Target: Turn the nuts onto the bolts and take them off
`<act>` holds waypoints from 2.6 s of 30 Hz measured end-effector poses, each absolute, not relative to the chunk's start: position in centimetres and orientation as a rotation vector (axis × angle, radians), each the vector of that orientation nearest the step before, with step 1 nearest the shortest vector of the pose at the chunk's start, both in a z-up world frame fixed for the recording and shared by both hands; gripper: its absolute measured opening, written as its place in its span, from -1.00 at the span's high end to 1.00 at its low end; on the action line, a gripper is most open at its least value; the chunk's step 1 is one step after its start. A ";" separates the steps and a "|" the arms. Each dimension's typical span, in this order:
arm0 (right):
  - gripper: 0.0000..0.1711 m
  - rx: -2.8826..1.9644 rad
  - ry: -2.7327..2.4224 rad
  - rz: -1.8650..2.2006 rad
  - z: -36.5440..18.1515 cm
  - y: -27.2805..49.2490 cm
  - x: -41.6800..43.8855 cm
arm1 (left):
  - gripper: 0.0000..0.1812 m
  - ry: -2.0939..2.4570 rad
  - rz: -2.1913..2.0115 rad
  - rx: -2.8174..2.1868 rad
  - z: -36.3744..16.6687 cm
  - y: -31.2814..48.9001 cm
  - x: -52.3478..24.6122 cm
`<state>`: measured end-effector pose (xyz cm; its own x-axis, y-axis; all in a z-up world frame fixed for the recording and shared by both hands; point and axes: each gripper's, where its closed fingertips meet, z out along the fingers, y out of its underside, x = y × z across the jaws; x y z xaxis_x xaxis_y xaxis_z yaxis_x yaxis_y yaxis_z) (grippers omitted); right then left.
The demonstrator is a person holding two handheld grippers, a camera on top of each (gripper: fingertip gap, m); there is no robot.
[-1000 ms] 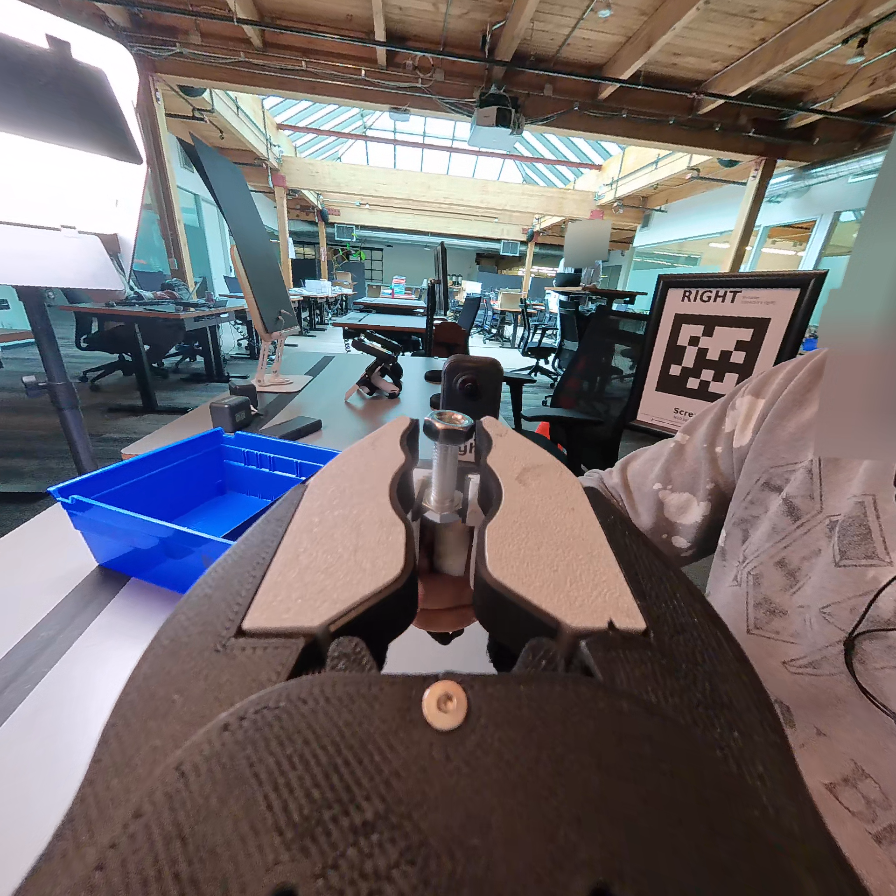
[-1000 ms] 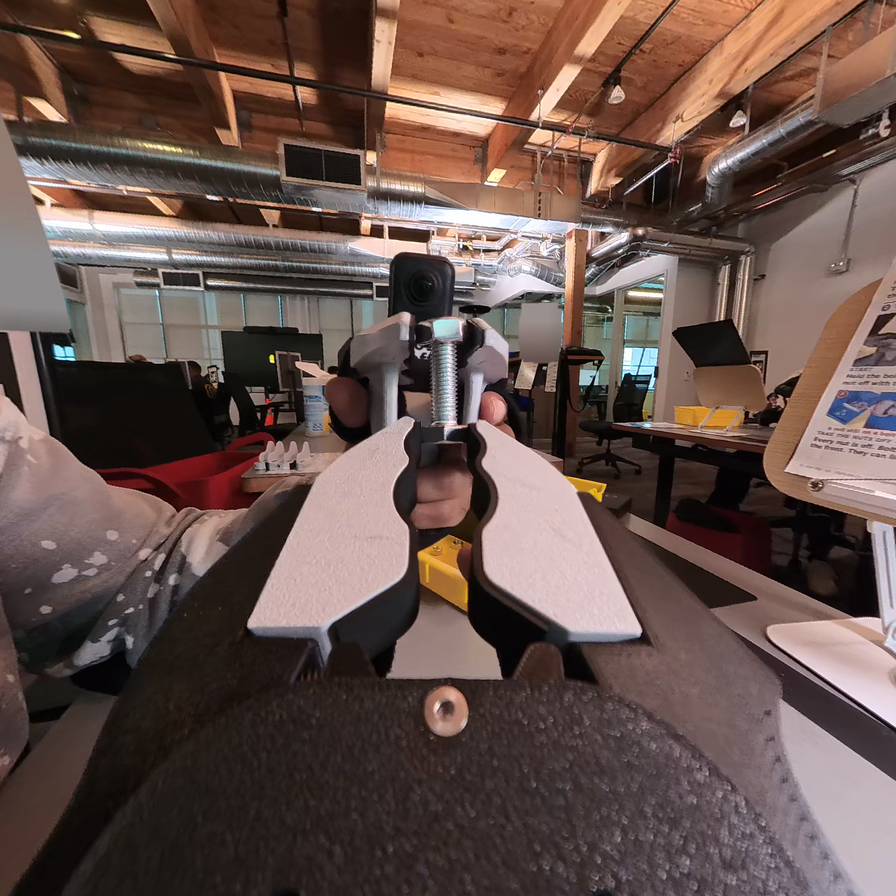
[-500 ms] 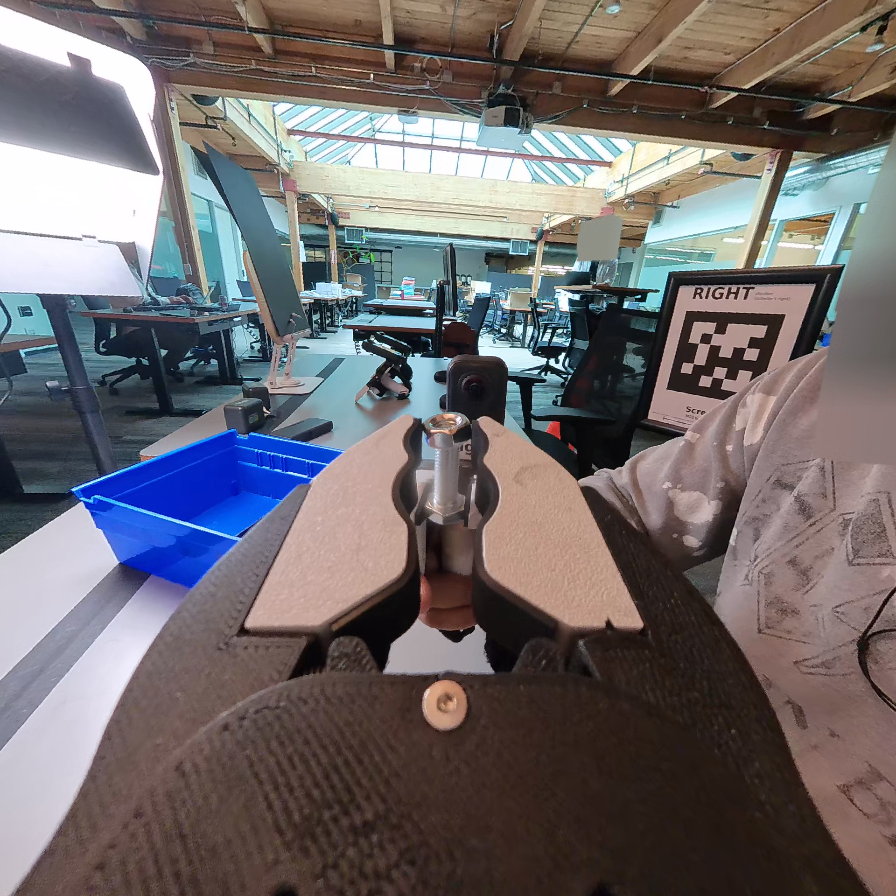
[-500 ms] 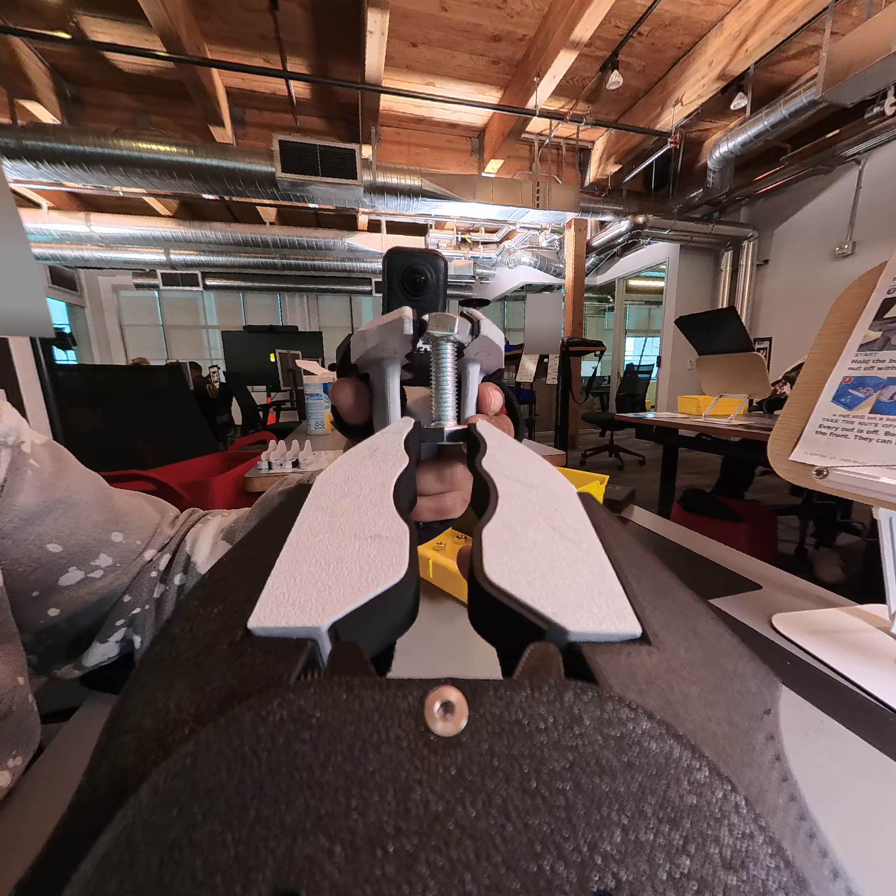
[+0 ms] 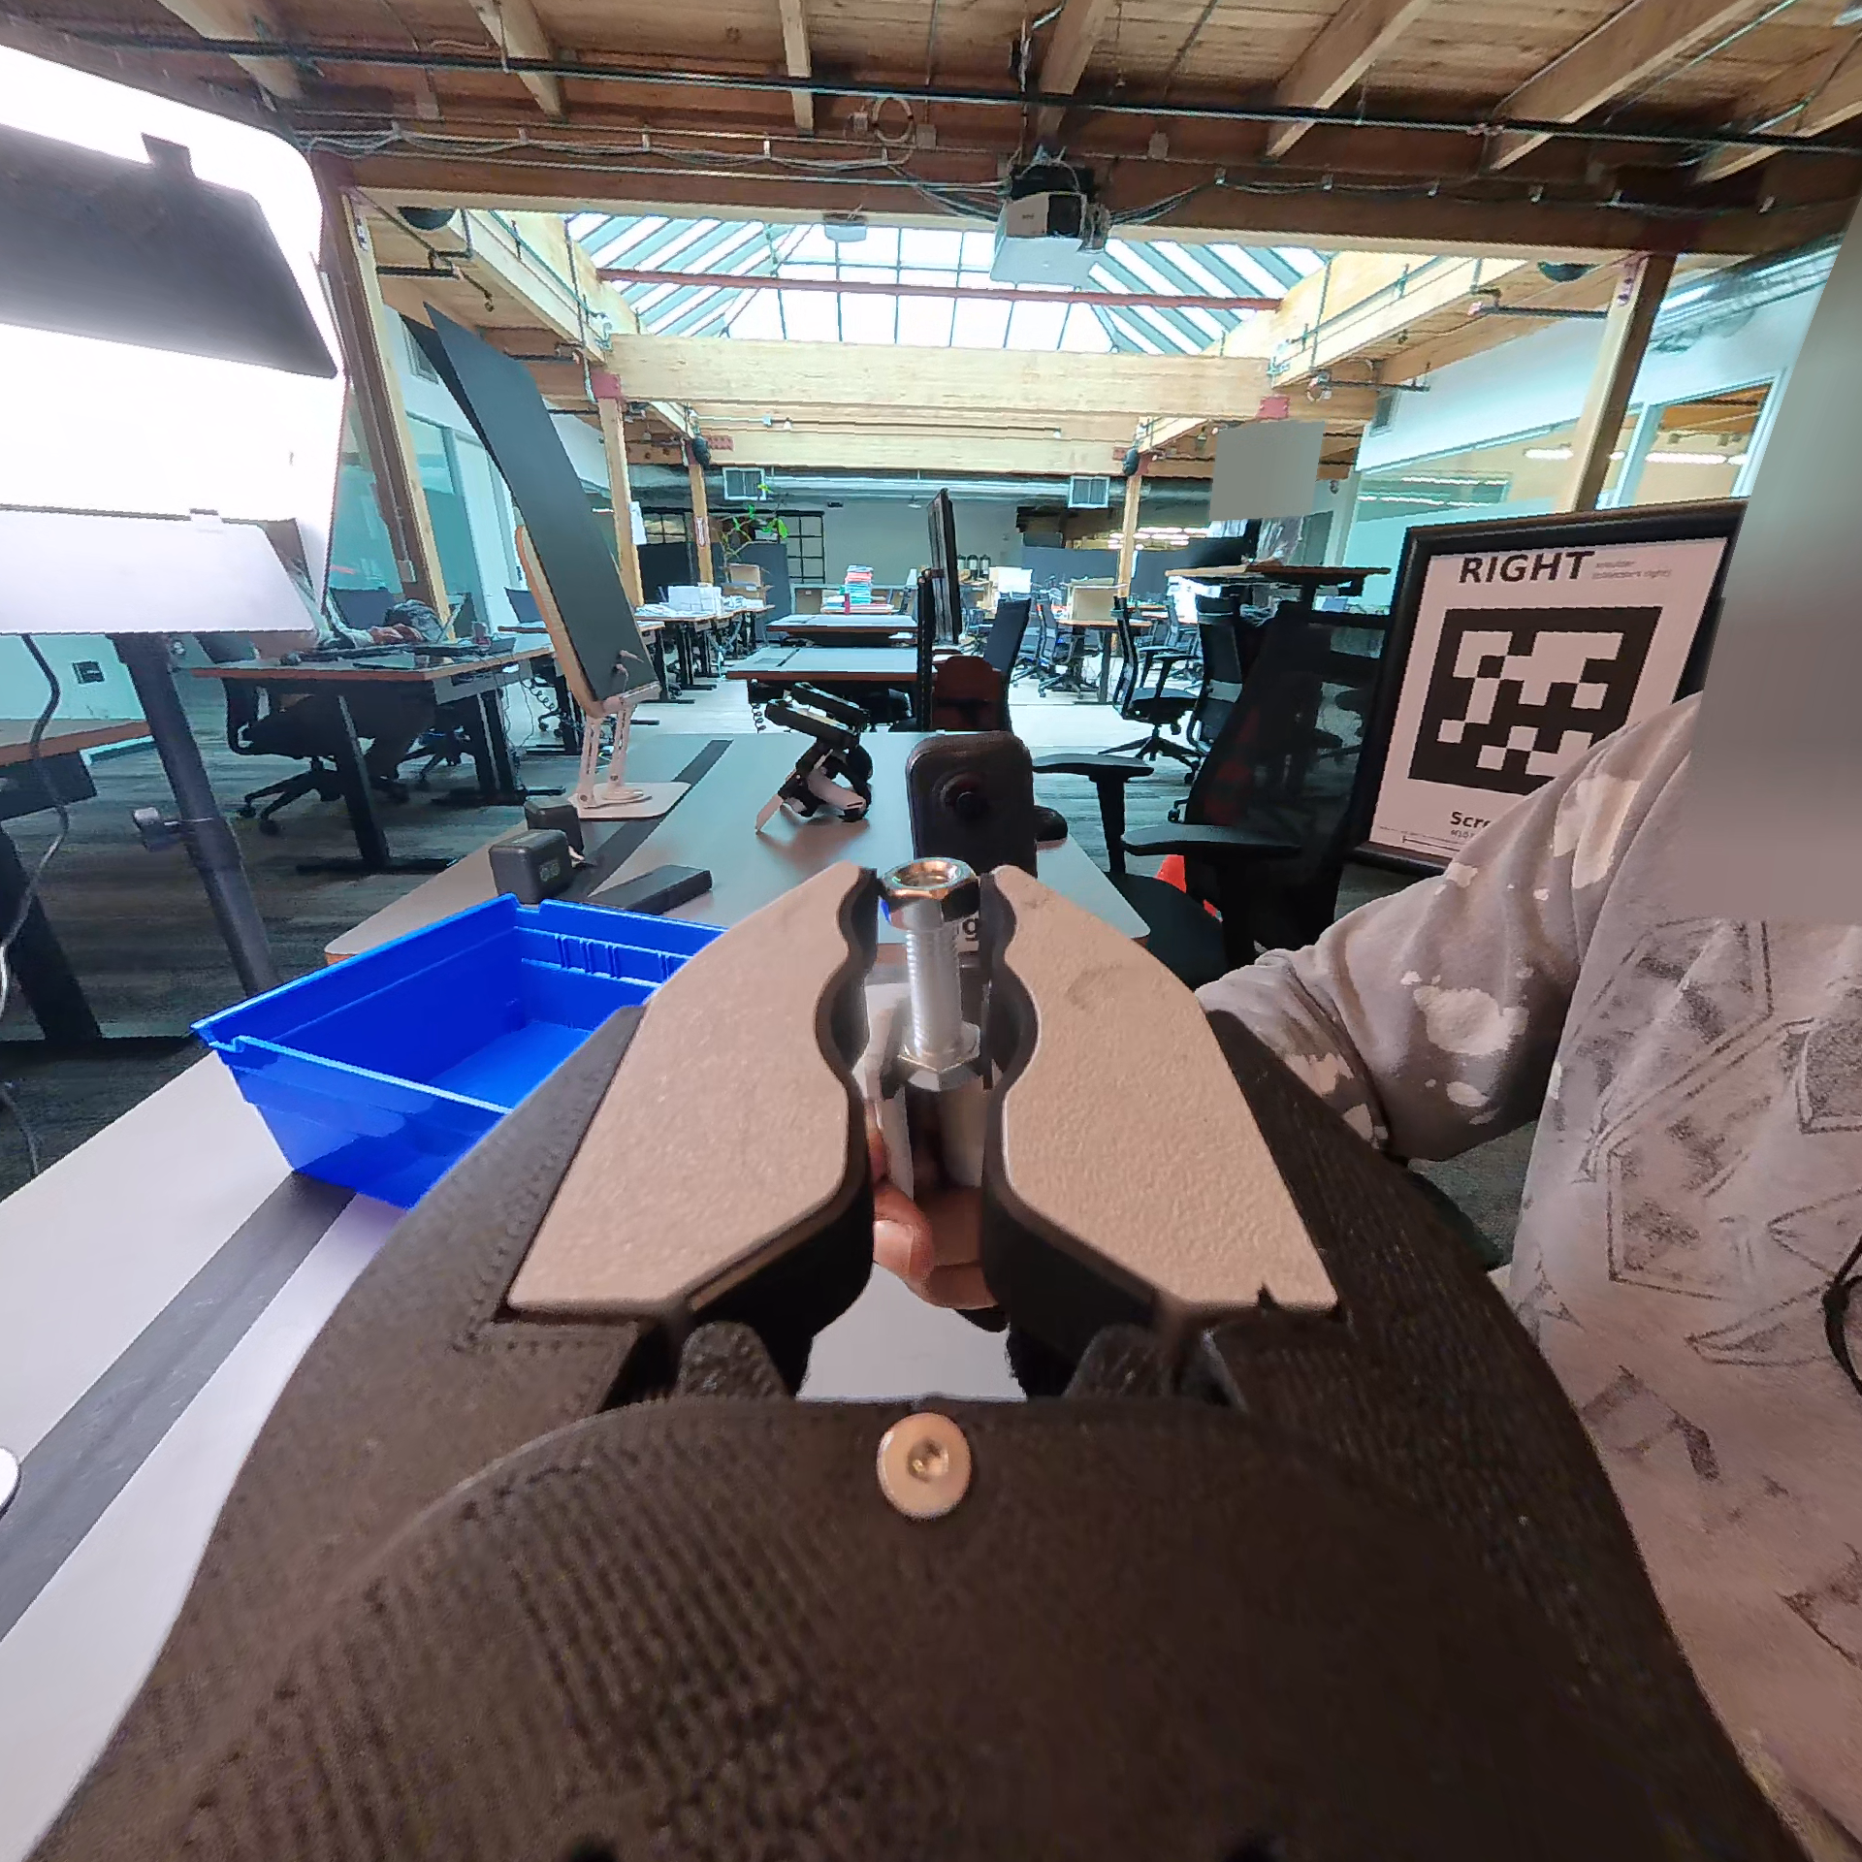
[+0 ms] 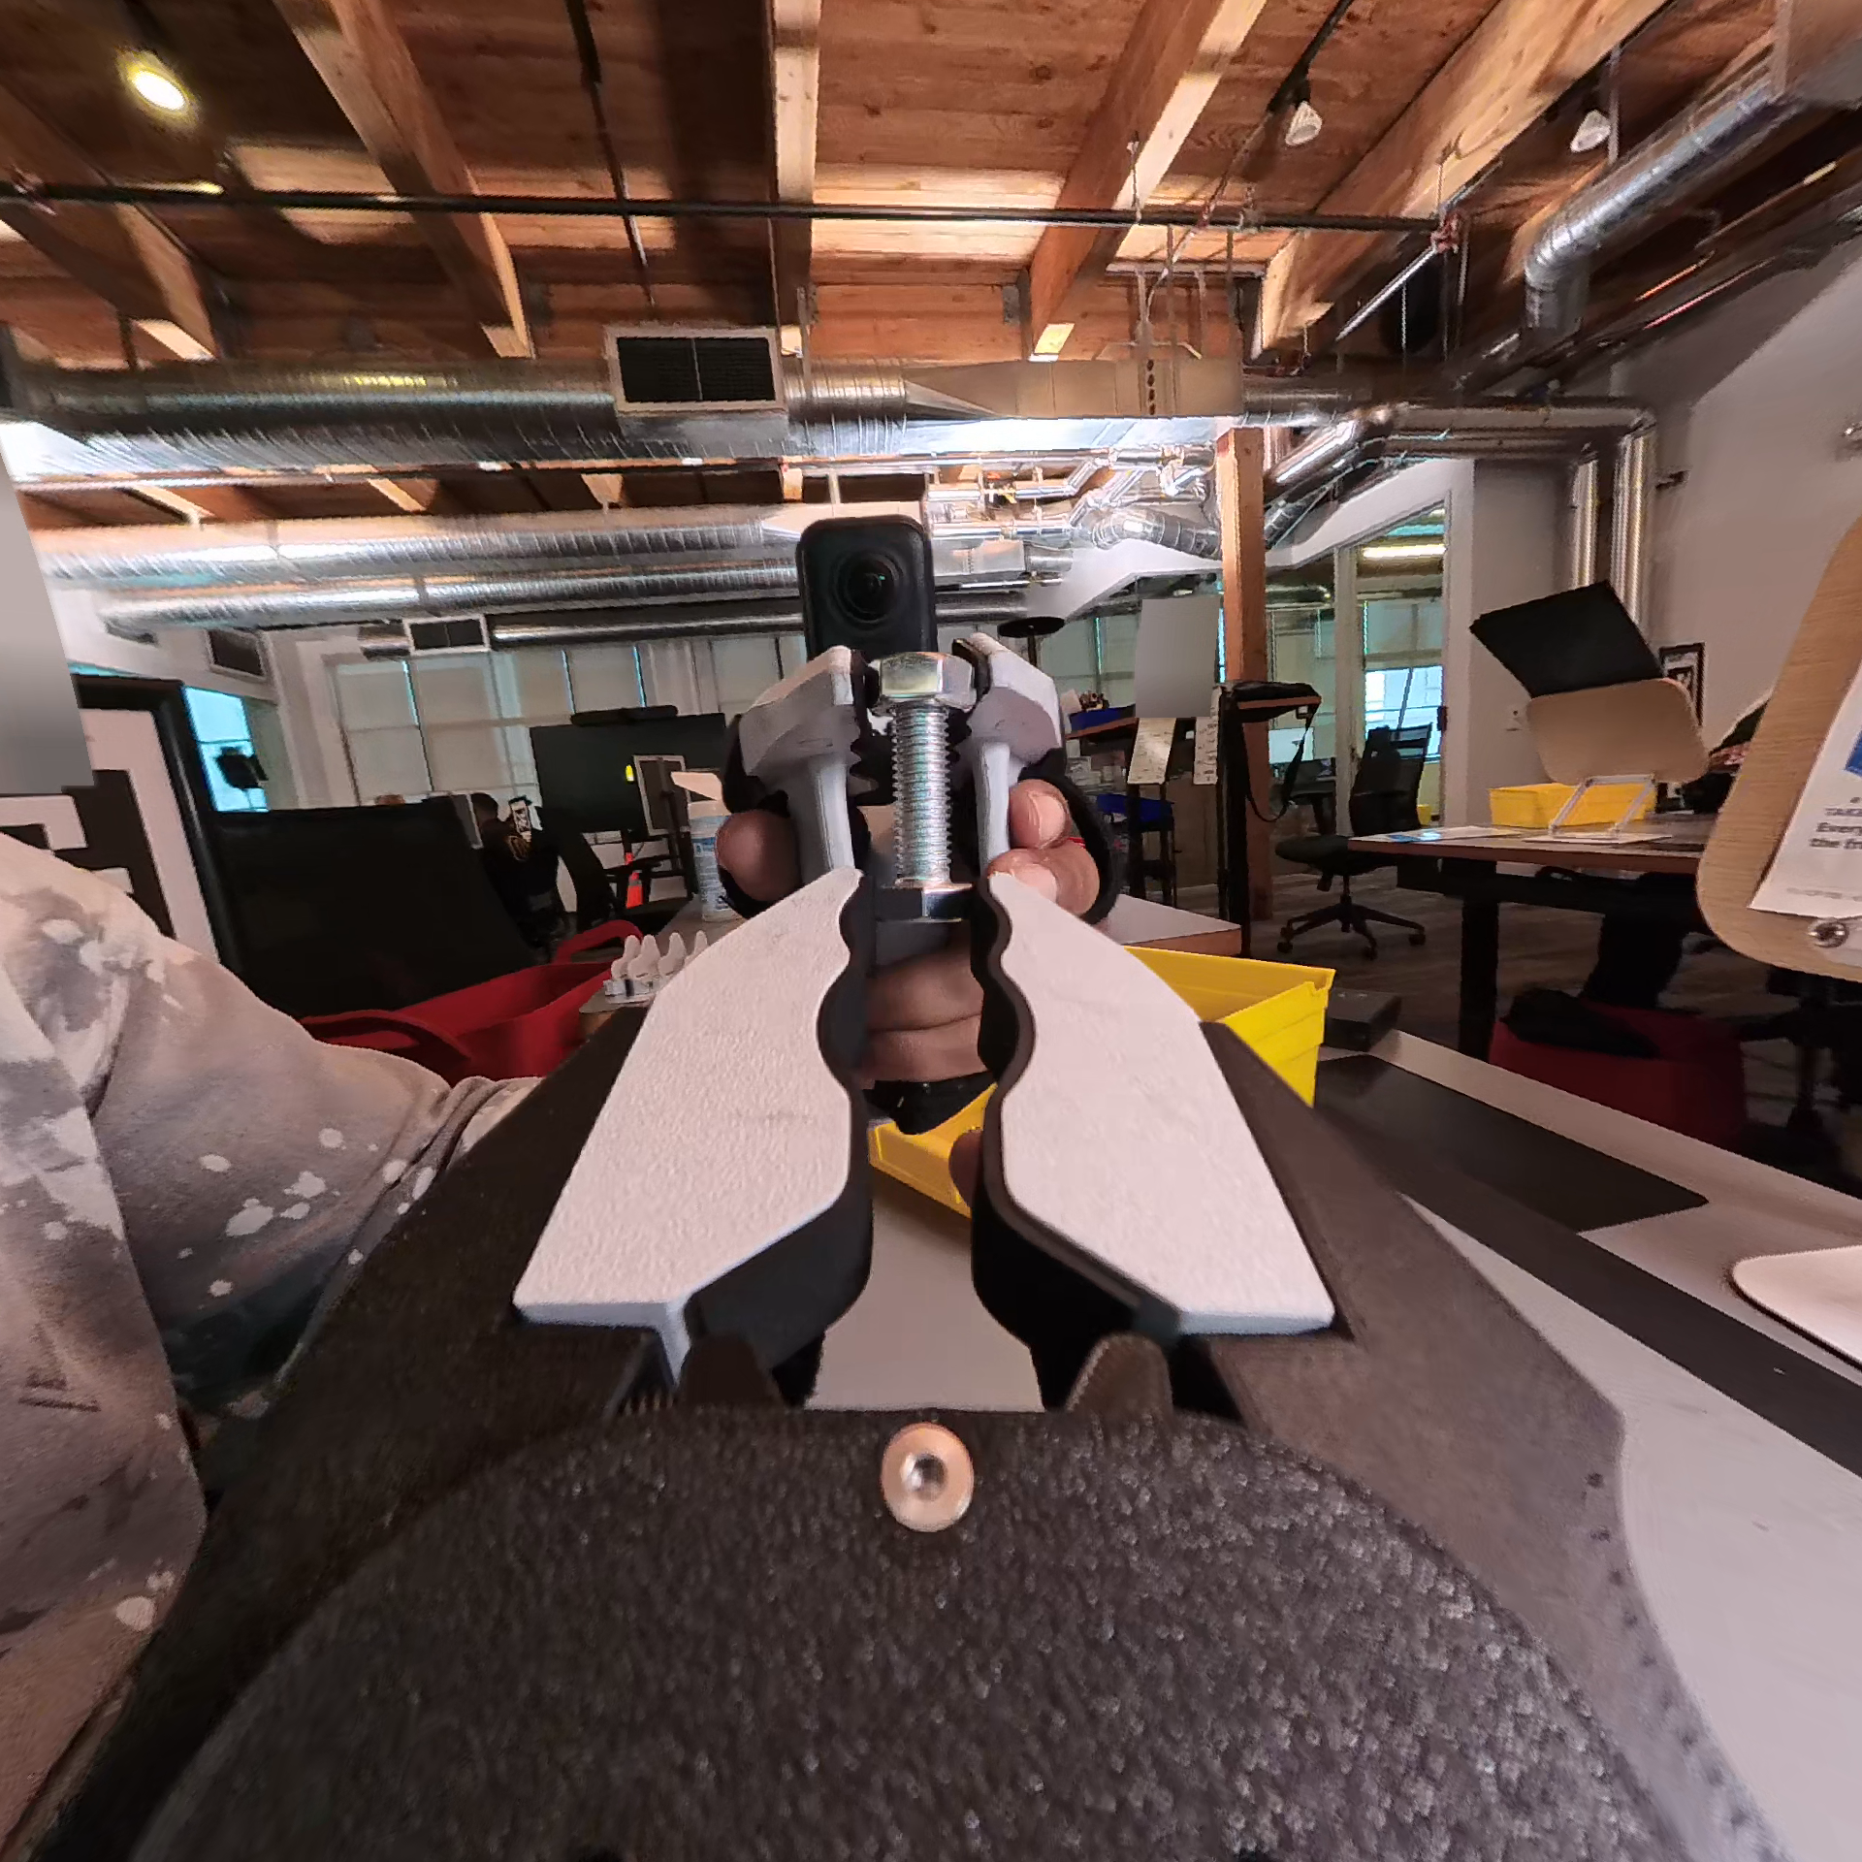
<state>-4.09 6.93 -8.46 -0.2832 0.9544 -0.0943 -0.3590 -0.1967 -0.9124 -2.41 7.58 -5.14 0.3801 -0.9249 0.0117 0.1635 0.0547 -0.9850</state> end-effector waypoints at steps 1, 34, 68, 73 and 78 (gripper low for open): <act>0.79 -0.880 -1.015 1.674 -8.5 6.9 -4.1 | 0.79 0.813 -0.979 -1.229 -5.2 7.6 -2.4; 0.79 -0.786 -0.980 1.749 -7.6 6.4 -3.1 | 0.80 0.790 -1.012 -1.225 -4.8 7.5 -3.1; 0.79 -0.797 -0.941 1.742 -7.2 7.6 -2.5 | 0.69 0.679 -0.998 -1.327 -4.9 8.9 -3.4; 0.79 -0.851 -0.935 1.713 -8.0 8.0 -3.2 | 0.61 0.651 -0.965 -1.379 -5.2 9.4 -2.6; 0.79 -0.774 -0.909 1.771 -6.8 7.7 -2.1 | 0.76 0.539 -0.894 -1.437 -5.4 10.9 -5.0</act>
